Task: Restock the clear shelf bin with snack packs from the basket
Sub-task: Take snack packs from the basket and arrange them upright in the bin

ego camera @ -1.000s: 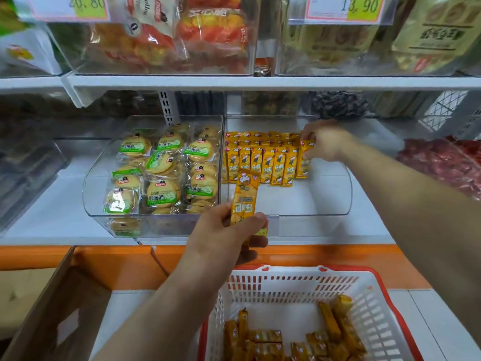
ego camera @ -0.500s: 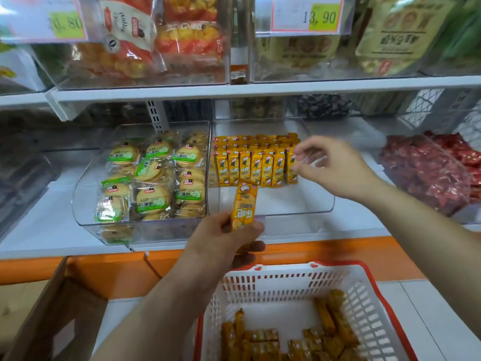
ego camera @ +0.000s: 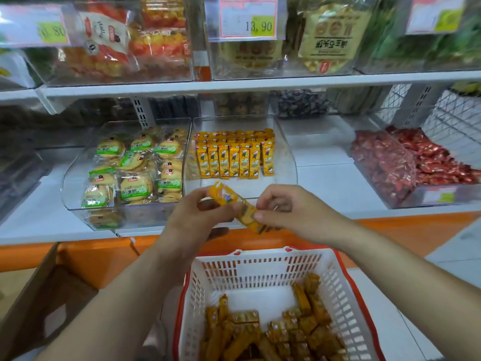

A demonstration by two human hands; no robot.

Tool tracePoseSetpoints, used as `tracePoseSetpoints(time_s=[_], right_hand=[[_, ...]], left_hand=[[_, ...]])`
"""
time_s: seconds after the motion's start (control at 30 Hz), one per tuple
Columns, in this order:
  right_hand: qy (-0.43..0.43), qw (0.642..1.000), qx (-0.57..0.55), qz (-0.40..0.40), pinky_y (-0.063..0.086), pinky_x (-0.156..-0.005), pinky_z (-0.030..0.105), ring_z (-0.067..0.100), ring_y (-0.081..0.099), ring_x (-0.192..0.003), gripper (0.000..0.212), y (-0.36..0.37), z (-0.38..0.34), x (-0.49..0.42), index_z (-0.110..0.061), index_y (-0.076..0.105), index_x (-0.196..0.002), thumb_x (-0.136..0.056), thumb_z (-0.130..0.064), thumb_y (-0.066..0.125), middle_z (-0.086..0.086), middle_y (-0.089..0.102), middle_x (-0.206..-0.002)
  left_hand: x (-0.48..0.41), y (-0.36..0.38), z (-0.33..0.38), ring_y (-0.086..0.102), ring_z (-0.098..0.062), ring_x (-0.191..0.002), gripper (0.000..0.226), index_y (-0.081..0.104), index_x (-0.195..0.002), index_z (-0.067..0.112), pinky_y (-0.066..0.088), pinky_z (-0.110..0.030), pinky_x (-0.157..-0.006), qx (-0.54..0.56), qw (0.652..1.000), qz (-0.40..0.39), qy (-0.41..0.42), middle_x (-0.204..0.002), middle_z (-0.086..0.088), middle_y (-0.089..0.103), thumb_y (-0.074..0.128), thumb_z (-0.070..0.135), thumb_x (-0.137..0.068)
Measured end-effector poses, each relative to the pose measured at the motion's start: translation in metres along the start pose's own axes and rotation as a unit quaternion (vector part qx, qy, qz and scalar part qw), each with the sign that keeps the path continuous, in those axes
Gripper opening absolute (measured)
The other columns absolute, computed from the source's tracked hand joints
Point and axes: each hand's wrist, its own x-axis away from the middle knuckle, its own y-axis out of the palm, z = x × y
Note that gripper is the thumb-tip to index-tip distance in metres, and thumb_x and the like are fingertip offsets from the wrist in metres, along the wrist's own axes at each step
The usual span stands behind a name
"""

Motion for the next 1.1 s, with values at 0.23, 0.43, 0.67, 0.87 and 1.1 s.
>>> tracePoseSetpoints(time_s=[0.23, 0.43, 0.67, 0.87, 1.1], right_hand=[[0.003, 0.995, -0.036, 0.088, 0.06, -0.07, 0.033, 0.009, 0.072, -0.08, 0.012, 0.01, -0.003, -0.001, -0.03, 0.054, -0.104, -0.095, -0.036, 0.06, -0.007, 0.068, -0.101], [-0.022, 0.995, -0.078, 0.06, 0.055, -0.066, 0.02, 0.005, 0.07, -0.086, 0.03, 0.003, 0.003, -0.006, -0.037, 0.055, -0.128, -0.099, -0.031, 0.058, -0.015, 0.067, -0.093], [0.014, 0.976, -0.157, 0.153, 0.058, -0.067, 0.031, 0.017, 0.073, -0.079, 0.024, -0.028, 0.018, -0.013, -0.025, 0.063, -0.114, -0.091, -0.025, 0.07, 0.003, 0.07, -0.095], [0.016, 0.947, -0.163, 0.276, 0.061, -0.064, 0.037, 0.025, 0.074, -0.075, 0.022, -0.054, 0.035, -0.021, -0.021, 0.062, -0.106, -0.087, -0.018, 0.073, 0.01, 0.068, -0.102], [-0.02, 0.949, -0.06, 0.309, 0.059, -0.078, 0.052, 0.02, 0.07, -0.076, 0.032, -0.069, 0.055, -0.034, -0.035, 0.06, -0.113, -0.089, -0.017, 0.071, 0.0, 0.065, -0.107]], left_hand=[[0.004, 0.018, 0.001, 0.076, -0.026, -0.089, 0.047, 0.071, -0.116, 0.007, 0.059, -0.029, -0.066, 0.024, 0.999, -0.012, 0.021, -0.102, -0.015, 0.078, 0.078, 0.029, -0.075], [0.0, 0.033, -0.001, 0.078, -0.026, -0.09, 0.046, 0.071, -0.117, 0.014, 0.059, -0.029, -0.066, -0.001, 0.999, -0.017, 0.037, -0.099, -0.012, 0.079, 0.078, 0.034, -0.075], [-0.012, 0.032, 0.01, 0.076, -0.013, -0.082, 0.017, 0.07, -0.111, 0.022, 0.062, -0.028, -0.068, -0.187, 0.976, 0.072, 0.081, -0.099, 0.003, 0.075, 0.072, 0.026, -0.094], [-0.082, 0.031, 0.042, 0.07, -0.013, -0.083, 0.007, 0.073, -0.097, 0.025, 0.056, -0.031, -0.075, -0.372, 0.909, 0.076, 0.17, -0.084, 0.011, 0.072, 0.074, 0.03, -0.092], [-0.208, 0.048, 0.033, 0.056, -0.028, -0.125, 0.06, 0.054, -0.142, 0.028, 0.048, -0.04, -0.101, -0.652, 0.719, 0.068, 0.232, -0.137, -0.004, 0.063, 0.074, 0.048, -0.088]])
